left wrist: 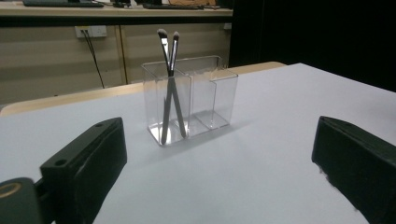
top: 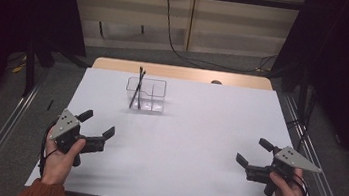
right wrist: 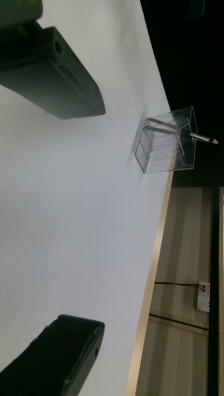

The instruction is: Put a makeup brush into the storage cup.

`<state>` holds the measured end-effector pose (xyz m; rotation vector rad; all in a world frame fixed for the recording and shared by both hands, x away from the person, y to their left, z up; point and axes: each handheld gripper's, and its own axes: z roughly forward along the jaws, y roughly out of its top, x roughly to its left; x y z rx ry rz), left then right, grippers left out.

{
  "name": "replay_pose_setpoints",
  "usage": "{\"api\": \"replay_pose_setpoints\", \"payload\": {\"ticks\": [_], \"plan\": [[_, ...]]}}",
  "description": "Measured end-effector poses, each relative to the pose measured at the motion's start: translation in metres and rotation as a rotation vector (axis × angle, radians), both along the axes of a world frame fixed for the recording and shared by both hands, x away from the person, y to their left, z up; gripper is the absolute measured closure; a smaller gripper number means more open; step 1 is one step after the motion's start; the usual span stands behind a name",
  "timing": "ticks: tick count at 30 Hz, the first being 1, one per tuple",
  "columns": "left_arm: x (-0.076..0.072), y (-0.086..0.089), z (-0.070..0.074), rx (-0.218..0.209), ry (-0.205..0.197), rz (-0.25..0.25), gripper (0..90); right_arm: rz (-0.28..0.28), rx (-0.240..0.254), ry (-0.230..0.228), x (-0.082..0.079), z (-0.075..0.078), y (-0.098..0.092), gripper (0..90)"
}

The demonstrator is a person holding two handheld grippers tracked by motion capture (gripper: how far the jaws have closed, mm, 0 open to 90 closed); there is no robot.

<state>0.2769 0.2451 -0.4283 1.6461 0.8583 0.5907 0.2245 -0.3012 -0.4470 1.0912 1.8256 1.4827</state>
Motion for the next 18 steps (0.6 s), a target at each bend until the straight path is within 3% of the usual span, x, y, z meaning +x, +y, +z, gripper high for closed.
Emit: {"api": "replay_pose_setpoints", "payload": {"ticks": [4,10,18], "plan": [[-0.007,0.0,0.0,-0.016,0.005,0.007,3.6,-0.003,-0.002,0.002,-0.001,0.0,-0.001,0.0],[-0.017,0.0,-0.006,0.003,0.009,0.008,2.8,-0.01,0.002,0.001,-0.002,0.0,-0.002,0.0],[-0.023,0.002,-0.01,-0.005,0.006,0.021,2.9,-0.009,-0.002,-0.001,-0.003,0.0,-0.003,0.0]]}}
